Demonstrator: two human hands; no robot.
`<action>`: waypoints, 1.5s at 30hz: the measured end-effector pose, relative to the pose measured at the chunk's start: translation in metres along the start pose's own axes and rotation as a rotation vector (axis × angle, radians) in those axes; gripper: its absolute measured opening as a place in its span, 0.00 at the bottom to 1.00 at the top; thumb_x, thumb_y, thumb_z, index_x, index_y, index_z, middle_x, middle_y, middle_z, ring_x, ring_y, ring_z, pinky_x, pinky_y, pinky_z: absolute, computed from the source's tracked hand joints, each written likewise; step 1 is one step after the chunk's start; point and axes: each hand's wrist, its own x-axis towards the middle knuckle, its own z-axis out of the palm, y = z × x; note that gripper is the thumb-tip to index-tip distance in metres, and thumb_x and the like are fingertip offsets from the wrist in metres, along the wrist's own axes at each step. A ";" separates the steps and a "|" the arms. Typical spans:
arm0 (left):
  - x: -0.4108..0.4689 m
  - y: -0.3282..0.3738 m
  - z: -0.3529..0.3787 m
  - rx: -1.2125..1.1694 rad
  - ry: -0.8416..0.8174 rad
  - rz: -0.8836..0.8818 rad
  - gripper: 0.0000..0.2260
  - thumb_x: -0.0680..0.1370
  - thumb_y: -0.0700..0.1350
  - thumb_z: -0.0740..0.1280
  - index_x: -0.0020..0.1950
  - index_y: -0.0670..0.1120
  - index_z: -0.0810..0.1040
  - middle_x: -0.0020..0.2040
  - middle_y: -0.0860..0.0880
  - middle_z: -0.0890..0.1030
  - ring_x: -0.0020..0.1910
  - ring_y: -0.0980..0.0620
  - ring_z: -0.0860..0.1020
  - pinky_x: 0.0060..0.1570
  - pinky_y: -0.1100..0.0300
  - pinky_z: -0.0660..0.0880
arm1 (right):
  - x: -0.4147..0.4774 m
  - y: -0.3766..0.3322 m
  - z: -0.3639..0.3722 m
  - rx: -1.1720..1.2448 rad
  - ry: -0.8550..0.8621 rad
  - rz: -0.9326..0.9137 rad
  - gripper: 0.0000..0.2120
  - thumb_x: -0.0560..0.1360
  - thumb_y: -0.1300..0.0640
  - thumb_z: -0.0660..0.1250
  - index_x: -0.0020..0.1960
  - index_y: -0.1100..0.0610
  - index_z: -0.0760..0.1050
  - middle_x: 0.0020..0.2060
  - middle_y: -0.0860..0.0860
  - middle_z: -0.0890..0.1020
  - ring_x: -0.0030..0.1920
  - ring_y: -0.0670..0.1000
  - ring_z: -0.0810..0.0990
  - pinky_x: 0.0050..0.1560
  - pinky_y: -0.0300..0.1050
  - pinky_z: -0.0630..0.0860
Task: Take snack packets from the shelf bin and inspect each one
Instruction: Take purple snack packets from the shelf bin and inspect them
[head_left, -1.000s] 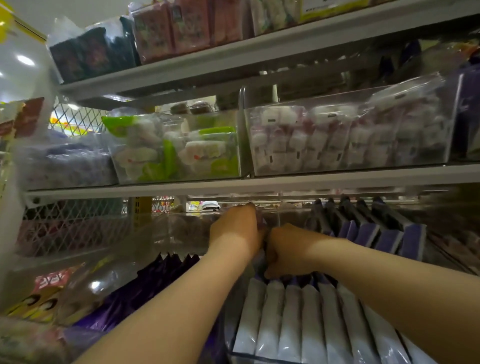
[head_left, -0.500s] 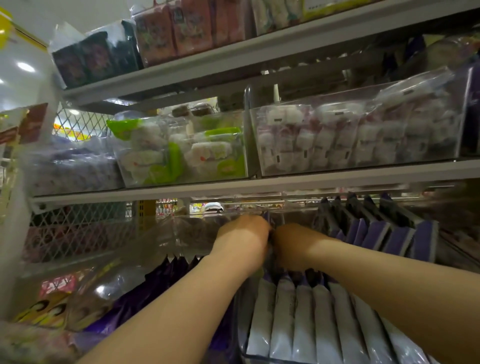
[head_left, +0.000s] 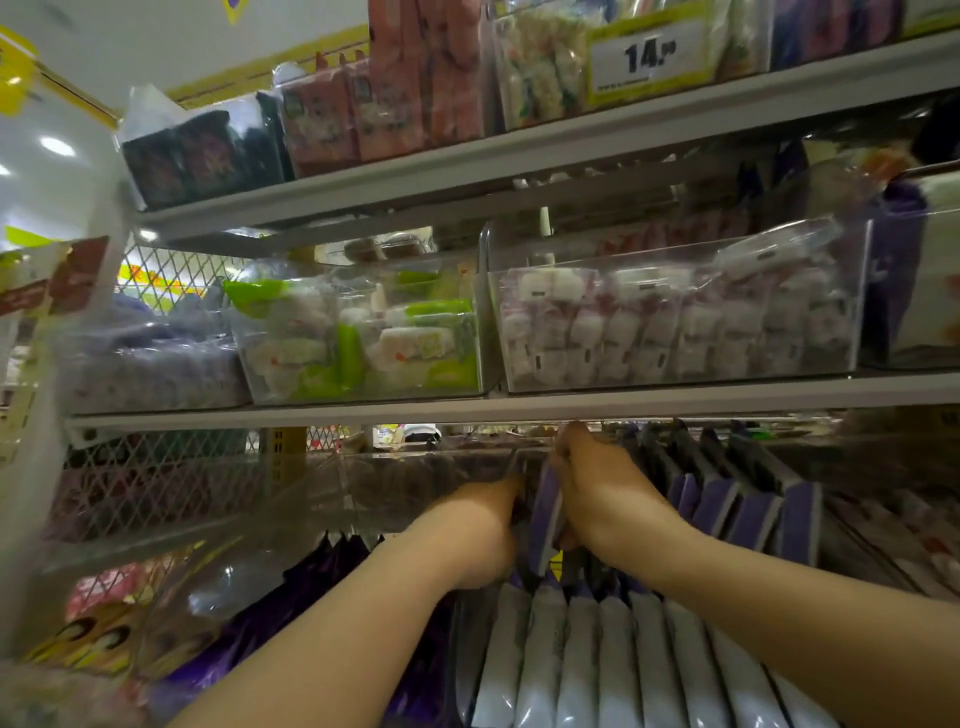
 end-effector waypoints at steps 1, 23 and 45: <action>-0.006 -0.001 -0.001 -0.051 0.039 0.028 0.19 0.79 0.46 0.63 0.70 0.52 0.68 0.65 0.43 0.77 0.62 0.41 0.76 0.60 0.49 0.74 | -0.008 0.002 -0.002 0.037 0.022 -0.031 0.08 0.83 0.54 0.54 0.48 0.55 0.69 0.43 0.55 0.77 0.41 0.54 0.78 0.38 0.50 0.79; -0.216 0.038 0.037 -1.842 0.494 -0.454 0.31 0.77 0.38 0.69 0.77 0.39 0.59 0.59 0.41 0.77 0.52 0.49 0.79 0.33 0.63 0.79 | -0.253 -0.035 -0.003 0.837 0.337 0.059 0.07 0.82 0.56 0.57 0.47 0.50 0.69 0.48 0.51 0.81 0.48 0.45 0.83 0.44 0.38 0.81; -0.261 0.029 0.191 -1.627 0.092 -0.286 0.16 0.71 0.44 0.68 0.59 0.47 0.78 0.54 0.46 0.85 0.51 0.49 0.84 0.45 0.56 0.81 | -0.303 0.037 0.070 1.400 -0.209 0.614 0.13 0.73 0.57 0.66 0.54 0.64 0.80 0.45 0.61 0.85 0.42 0.56 0.86 0.38 0.46 0.82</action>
